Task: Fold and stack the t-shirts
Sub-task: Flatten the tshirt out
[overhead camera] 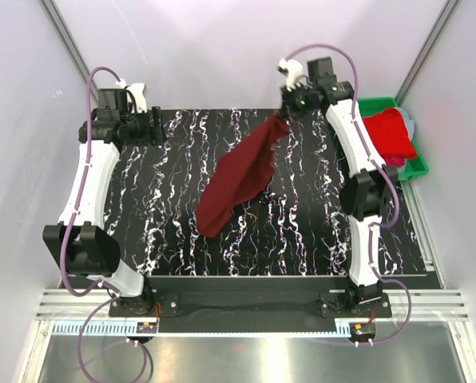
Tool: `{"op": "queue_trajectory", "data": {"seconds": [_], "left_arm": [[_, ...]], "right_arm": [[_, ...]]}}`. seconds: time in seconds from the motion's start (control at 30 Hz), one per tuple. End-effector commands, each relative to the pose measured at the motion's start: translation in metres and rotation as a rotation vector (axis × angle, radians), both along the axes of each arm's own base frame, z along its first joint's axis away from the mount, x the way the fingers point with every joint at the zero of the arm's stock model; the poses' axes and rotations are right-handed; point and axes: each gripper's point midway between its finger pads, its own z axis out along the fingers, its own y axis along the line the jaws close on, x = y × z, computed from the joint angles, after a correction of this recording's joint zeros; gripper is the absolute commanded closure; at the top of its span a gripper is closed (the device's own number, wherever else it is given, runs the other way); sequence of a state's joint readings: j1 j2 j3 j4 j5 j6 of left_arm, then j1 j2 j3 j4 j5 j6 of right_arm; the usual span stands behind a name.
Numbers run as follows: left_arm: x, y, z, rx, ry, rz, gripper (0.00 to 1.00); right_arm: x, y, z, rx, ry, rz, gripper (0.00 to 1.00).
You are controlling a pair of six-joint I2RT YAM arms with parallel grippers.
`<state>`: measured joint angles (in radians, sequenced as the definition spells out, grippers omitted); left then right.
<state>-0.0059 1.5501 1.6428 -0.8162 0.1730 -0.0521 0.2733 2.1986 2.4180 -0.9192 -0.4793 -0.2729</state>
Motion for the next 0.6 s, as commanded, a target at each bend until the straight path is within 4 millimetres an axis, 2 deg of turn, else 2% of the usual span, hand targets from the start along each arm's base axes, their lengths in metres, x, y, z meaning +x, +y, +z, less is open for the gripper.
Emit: {"op": "queue_trajectory", "data": {"seconds": [0.0, 0.07, 0.1, 0.2, 0.23, 0.27, 0.33, 0.43, 0.57], "left_arm": [[-0.019, -0.035, 0.029, -0.13, -0.062, -0.188, 0.25], [-0.032, -0.054, 0.022, -0.205, -0.025, -0.277, 0.25], [-0.043, -0.069, 0.021, -0.275, 0.005, -0.344, 0.26], [-0.061, -0.083, -0.004, -0.336, 0.098, -0.395, 0.28], [-0.07, -0.089, -0.025, -0.332, 0.158, -0.408, 0.28], [-0.075, -0.092, -0.036, -0.33, 0.203, -0.41, 0.28], [-0.099, -0.102, -0.071, -0.307, 0.345, -0.466, 0.31], [-0.123, -0.113, -0.096, -0.292, 0.454, -0.511, 0.32], [-0.138, -0.123, -0.124, -0.268, 0.544, -0.538, 0.32]], "right_arm": [[0.02, -0.047, -0.056, -0.101, 0.076, -0.044, 1.0], [0.017, -0.063, -0.08, -0.146, 0.128, -0.038, 1.0], [0.012, -0.065, -0.092, -0.163, 0.151, -0.024, 1.0], [0.003, -0.066, -0.101, -0.152, 0.195, -0.022, 1.0], [0.002, -0.065, -0.099, -0.141, 0.196, -0.021, 1.0], [0.003, -0.063, -0.096, -0.131, 0.193, -0.025, 1.0], [0.008, -0.061, -0.088, -0.109, 0.181, -0.039, 1.0], [0.015, -0.058, -0.075, -0.084, 0.154, -0.054, 1.0], [0.019, -0.057, -0.065, -0.069, 0.128, -0.069, 1.0]]}}
